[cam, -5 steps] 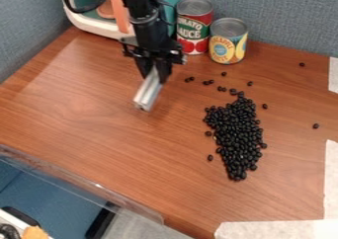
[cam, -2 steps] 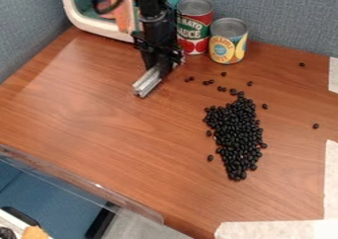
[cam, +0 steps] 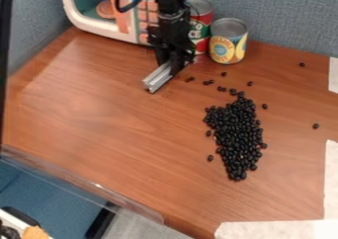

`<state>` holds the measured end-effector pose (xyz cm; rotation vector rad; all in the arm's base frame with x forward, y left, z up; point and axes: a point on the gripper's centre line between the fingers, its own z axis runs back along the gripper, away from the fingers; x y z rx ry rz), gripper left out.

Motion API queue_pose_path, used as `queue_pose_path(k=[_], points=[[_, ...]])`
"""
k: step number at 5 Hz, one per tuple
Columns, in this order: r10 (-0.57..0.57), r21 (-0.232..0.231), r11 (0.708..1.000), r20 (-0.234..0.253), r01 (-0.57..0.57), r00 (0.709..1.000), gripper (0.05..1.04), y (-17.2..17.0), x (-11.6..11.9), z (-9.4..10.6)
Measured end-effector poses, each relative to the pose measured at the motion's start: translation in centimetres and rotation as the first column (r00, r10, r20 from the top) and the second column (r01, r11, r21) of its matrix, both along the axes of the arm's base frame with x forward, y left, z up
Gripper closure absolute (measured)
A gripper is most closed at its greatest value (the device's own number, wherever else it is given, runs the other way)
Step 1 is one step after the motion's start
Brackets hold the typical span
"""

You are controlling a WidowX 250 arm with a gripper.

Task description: Sweep into pile

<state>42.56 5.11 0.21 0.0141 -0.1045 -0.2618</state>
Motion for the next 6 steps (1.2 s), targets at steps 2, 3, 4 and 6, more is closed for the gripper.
queue_pose_path(k=[2,3,4,6], points=[[-0.053,0.004,0.999,0.015,0.052,0.999,0.717,-2.8,-0.1,0.0],[-0.089,-0.015,0.996,0.017,0.089,0.996,0.717,-5.4,-0.1,0.1],[-0.081,-0.025,0.996,0.013,0.081,0.997,0.717,-5.5,-0.1,0.1],[-0.06,-0.036,0.998,-0.013,0.059,0.998,0.717,-6.9,-0.4,0.0]])
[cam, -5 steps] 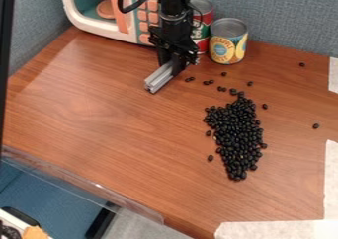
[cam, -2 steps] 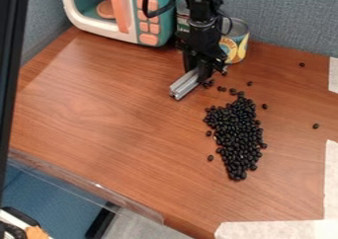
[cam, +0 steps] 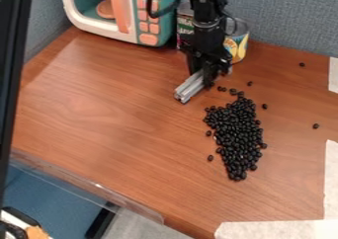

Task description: Sweep into pile

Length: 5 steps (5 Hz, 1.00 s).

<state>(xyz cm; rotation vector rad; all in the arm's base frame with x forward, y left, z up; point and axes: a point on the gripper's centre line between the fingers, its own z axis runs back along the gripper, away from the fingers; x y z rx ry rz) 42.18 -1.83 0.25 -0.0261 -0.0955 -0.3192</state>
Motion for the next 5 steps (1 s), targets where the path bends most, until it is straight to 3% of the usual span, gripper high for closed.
queue_pose_path(k=[1,3,4,5], points=[[-0.021,0.004,1.0,-0.019,0.022,1.0,0.717,-1.61,-0.88,-0.2],[-0.033,0.01,0.999,-0.02,0.033,0.999,0.717,-1.62,-0.54,-0.01],[-0.162,-0.027,0.986,0.021,0.163,0.987,0.717,-2.0,-0.1,-0.02],[-0.308,-0.022,0.951,0.053,0.31,0.95,0.717,-2.28,0.09,-0.07]])
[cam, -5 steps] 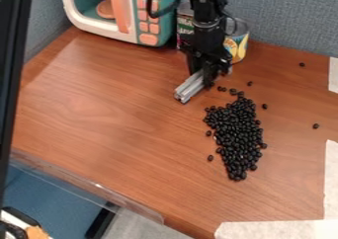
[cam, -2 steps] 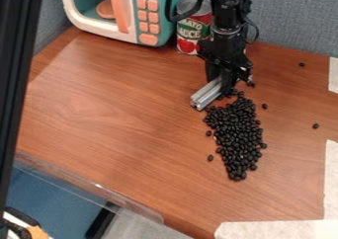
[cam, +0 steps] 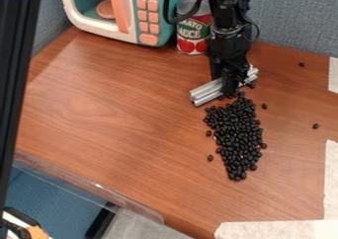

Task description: Sweep into pile

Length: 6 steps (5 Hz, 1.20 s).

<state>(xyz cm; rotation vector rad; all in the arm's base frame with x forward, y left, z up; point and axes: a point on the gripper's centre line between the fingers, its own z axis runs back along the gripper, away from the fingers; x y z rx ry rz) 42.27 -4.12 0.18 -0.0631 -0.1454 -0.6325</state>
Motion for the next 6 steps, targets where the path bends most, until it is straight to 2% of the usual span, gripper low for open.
queue_pose_path(k=[2,3,4,6], points=[[-0.15,0.033,0.988,0.044,0.148,0.988,0.717,-1.0,-0.3,0.0],[-0.216,0.064,0.975,0.057,0.213,0.975,0.717,-2.4,-0.9,0.1],[-0.276,0.079,0.959,0.053,0.272,0.96,0.717,-4.3,-2.2,0.1],[-0.337,0.104,0.938,0.047,0.331,0.94,0.717,-5.3,-3.9,0.1]])
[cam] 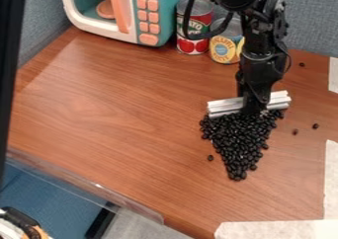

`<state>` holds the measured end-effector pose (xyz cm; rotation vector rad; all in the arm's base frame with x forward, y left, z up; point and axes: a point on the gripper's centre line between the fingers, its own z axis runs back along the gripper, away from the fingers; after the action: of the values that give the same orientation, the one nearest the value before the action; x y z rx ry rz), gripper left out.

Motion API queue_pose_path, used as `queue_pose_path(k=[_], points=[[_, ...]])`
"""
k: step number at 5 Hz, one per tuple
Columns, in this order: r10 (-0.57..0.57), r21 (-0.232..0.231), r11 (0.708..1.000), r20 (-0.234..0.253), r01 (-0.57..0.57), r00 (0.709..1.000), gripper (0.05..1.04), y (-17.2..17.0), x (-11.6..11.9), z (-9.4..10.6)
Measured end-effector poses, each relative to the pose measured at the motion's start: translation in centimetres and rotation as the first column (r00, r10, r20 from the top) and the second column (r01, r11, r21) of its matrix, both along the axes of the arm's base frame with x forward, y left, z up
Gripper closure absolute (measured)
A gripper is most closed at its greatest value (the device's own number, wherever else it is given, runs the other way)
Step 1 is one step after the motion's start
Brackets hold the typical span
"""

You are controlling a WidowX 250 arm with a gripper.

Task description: Sweep into pile

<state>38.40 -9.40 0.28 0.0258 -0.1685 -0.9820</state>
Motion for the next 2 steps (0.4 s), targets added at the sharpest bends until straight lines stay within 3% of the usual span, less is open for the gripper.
queue_pose_path(k=[2], points=[[-0.031,0.029,0.999,0.013,0.03,0.999,0.717,0.32,-0.06,0.3]])
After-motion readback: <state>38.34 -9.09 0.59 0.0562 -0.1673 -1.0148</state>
